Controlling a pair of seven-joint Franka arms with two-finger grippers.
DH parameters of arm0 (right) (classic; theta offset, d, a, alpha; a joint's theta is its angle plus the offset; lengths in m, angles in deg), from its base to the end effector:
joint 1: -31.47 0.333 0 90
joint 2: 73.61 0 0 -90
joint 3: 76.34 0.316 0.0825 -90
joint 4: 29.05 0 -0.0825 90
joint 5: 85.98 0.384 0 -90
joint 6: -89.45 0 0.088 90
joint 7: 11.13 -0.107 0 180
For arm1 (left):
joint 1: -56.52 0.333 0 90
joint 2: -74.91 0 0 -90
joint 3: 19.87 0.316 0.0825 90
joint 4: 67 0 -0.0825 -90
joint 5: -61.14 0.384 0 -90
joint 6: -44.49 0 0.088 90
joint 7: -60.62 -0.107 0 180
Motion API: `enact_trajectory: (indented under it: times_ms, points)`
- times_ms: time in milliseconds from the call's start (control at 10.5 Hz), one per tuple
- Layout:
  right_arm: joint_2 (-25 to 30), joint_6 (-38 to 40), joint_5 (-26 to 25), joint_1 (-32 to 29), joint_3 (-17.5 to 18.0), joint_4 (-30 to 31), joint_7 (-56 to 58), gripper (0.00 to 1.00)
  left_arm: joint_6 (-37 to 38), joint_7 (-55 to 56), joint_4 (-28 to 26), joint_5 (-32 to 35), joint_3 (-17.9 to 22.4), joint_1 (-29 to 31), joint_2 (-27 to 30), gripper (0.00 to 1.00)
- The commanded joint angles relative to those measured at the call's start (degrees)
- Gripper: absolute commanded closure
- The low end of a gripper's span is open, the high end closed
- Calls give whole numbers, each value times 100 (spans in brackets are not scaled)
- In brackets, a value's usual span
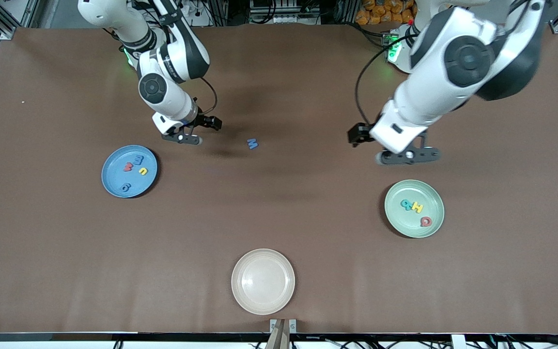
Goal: Sort upper and lower case letters into plates
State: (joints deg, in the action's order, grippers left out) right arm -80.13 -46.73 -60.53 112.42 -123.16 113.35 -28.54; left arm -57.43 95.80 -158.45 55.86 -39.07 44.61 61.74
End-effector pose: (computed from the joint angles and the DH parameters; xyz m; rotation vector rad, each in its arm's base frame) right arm 0.3760 0.2532 0.2441 -3.0180 0.0934 0.3576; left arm 0.5407 -0.3148 0.5020 3.0135 0.1486 -0.1805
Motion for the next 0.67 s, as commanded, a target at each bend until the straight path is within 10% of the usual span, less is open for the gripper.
enact_trajectory:
  times_ms: [0,571]
  points:
    - [125,-48,109,69,-73,68,703,0,-310,670,30,27,-49,-381,-290,0]
    - [47,-14,-1953,474,-3,-186,1533,0,-1029,1841,-337,396,-479,-875,-958,0]
